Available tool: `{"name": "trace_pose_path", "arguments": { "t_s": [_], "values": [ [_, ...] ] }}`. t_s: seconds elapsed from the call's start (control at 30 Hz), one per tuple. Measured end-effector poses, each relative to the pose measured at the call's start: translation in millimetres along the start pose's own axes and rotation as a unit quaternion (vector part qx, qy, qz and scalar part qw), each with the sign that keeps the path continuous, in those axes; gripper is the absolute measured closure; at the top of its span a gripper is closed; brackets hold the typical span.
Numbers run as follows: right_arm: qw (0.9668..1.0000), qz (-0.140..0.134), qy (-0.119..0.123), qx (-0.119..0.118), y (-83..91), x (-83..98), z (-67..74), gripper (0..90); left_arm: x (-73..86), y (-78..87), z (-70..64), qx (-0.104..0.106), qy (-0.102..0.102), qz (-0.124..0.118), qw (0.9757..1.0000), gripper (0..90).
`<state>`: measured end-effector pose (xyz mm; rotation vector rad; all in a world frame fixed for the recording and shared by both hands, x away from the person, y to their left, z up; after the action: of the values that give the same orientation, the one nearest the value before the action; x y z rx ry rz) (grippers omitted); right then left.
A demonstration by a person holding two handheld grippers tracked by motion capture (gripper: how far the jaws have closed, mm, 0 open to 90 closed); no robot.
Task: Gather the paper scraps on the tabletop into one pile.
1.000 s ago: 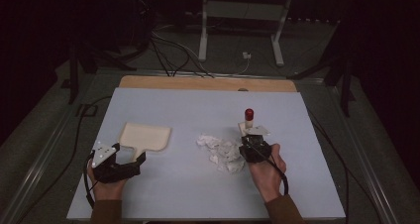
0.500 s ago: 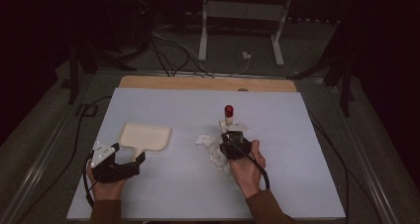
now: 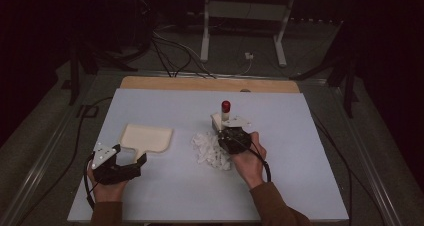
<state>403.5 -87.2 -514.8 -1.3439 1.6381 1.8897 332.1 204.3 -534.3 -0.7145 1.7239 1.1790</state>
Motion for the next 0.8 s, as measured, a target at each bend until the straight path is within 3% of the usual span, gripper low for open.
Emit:
{"name": "trace_pose_path", "arguments": {
  "t_s": [0.17,0.33,0.5,0.63,0.8],
  "values": [
    [0.9967,-0.051,0.061,-0.014,10.6,-12.0,-18.3,67.2,0.3,-0.5,-0.8,0.000,-0.001,0.000,1.0000,0.7],
    [0.9927,-0.078,0.080,-0.046,23.4,-18.3,-36.5,67.1,0.9,-1.0,-1.6,0.001,-0.002,0.002,1.0000,0.7],
    [0.9928,-0.064,0.073,-0.069,29.8,-11.9,-55.5,67.1,0.8,-1.3,-1.7,0.001,-0.001,0.001,1.0000,0.7],
    [0.9897,-0.061,0.086,-0.097,33.8,-5.0,-69.6,67.1,0.9,-1.1,-0.5,-0.001,-0.001,0.002,1.0000,0.7],
    [0.9890,-0.046,0.100,-0.098,37.3,6.3,-92.0,67.1,1.1,-1.8,-1.0,0.000,-0.002,0.003,1.0000,0.7]
  ]
}}
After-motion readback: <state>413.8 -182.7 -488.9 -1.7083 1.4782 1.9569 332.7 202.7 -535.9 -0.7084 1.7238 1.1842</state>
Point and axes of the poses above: each handheld gripper's, and its own axes: y roughly backward along the jaws, x roughly out of its underside, z roughly to its left, the point moved 10 cm from there along -y, roughly forward along the jaws, and after that the axes turned 2 degrees about -z, right-handed, at the moved point
